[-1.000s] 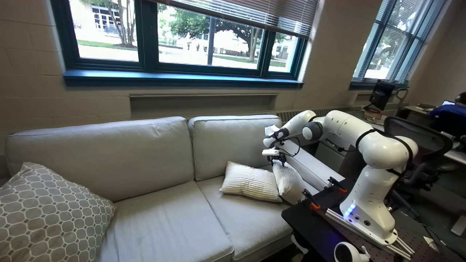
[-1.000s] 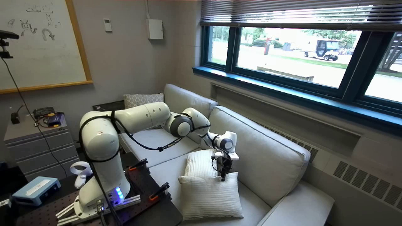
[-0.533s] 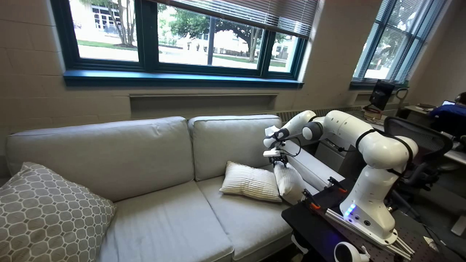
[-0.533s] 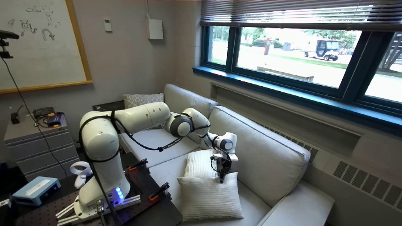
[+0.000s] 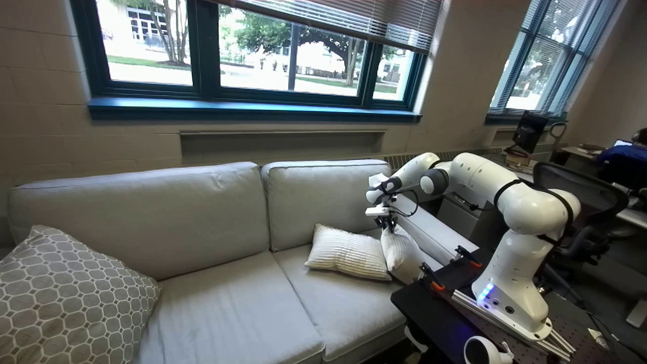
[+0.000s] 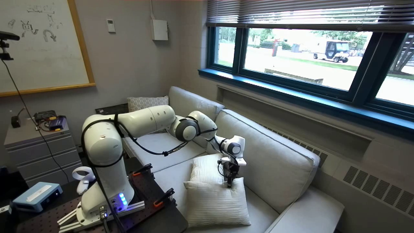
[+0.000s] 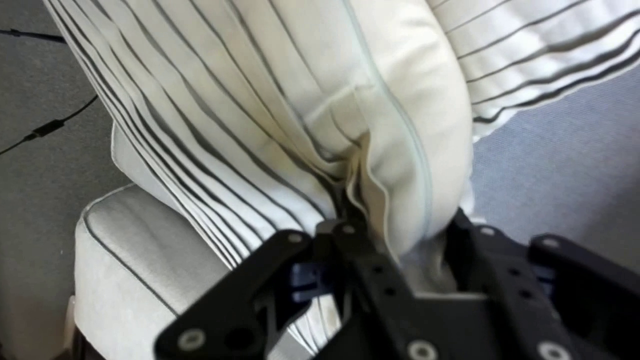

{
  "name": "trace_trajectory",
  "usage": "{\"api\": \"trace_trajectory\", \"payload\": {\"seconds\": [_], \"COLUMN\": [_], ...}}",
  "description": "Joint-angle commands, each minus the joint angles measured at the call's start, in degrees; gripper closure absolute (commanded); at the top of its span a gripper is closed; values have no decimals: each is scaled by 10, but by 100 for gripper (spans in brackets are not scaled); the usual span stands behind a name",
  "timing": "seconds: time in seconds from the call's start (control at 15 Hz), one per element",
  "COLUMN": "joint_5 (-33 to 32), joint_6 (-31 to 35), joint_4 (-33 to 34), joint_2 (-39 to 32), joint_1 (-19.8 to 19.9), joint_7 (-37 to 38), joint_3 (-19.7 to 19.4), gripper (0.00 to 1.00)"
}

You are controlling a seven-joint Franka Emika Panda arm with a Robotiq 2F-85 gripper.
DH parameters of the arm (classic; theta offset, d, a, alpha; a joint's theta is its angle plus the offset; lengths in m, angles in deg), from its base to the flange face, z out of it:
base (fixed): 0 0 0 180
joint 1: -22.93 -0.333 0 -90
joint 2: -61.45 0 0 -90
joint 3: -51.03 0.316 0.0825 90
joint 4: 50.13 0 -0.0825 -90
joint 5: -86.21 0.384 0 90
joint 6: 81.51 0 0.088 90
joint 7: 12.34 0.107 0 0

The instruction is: Put the two pillows properly on the right side of the couch

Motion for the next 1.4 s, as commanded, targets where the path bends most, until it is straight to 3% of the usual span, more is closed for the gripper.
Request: {"api": "trace_trajectory", "payload": {"seconds": [0.0,0.07,0.13,0.47,0.87,1.33], "joint_5": [39,53,71,142,222,328], "joint_6": [-6,-7,-6,-21,-19,11], "joint_4": [21,27,37,94,63,-15], "joint_2": [0,0,0,1,67,154], "joint_1": [25,33,43,94,162,255], "joint_7": [0,1,2,11,12,7], "joint_3": [21,26,35,52,69,74], "gripper": [90,98,100,98,96,97]}}
